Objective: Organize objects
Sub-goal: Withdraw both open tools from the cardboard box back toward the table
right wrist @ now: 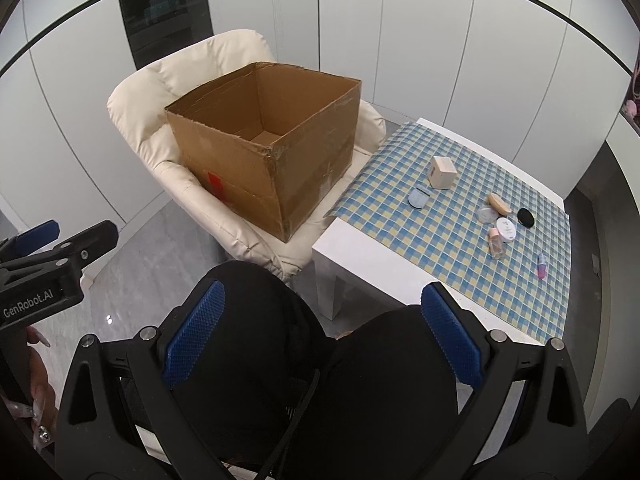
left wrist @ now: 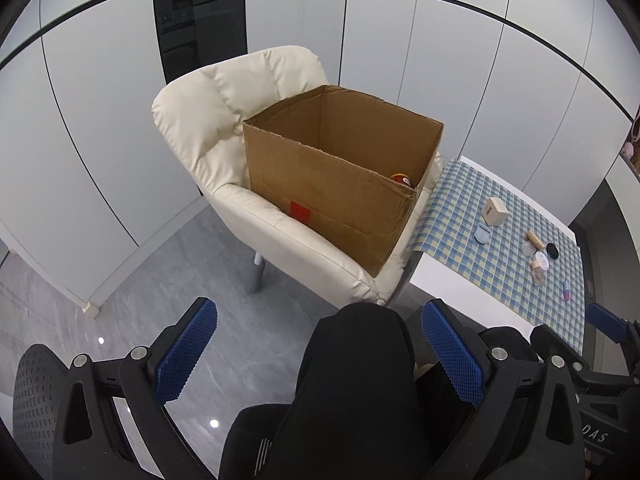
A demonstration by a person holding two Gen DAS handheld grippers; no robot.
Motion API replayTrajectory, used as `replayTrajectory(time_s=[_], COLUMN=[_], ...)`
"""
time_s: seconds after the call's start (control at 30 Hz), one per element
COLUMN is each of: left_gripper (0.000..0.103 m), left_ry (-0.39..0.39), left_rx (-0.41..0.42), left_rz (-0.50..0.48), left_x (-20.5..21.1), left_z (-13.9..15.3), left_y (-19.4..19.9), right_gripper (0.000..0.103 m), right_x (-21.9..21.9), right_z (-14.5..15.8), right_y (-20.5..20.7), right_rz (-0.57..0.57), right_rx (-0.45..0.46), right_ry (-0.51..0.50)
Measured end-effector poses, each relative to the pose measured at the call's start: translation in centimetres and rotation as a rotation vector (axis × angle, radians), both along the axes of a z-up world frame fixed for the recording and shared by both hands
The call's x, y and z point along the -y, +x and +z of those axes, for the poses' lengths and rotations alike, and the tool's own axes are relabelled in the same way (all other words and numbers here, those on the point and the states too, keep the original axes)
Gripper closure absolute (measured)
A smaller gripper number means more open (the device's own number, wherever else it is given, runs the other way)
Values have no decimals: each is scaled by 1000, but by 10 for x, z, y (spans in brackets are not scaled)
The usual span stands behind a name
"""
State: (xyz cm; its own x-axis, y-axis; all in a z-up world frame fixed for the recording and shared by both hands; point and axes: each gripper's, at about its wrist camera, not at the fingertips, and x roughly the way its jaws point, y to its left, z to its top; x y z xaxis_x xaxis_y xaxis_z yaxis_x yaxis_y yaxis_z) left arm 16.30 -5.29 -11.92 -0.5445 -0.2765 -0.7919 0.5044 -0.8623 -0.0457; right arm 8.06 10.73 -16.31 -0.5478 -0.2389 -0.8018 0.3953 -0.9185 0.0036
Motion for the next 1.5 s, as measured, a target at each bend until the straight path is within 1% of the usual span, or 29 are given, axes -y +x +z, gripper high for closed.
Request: replayTrajectory(time_s=[0.27,0.57,0.77,1.17,1.5], left_gripper=[1,1,1,1,1], left_ry=[19,12,-1,-3,0], left_rx=[3,13,27,30,38], left_rz=[-9,-35,-79,-152,-260], left_x=[-2,-8,-18,-40,-74], left_z=[-3,-1,-2,-2,-7], left_y=[-1,-13,-24,-45,-70], right_gripper=[3,3,3,3,3], right_x=[-4,-11,-22,-58,-95], right_z=[-1,-3,-5,-8,-10], right_y=[-2,-5,-9,-11,-9], right_rz=[-14,-35,-67,-166,-262], right_rx=[9,9,25,29,35], right_ry=[-3,-6,-26,-25,-23])
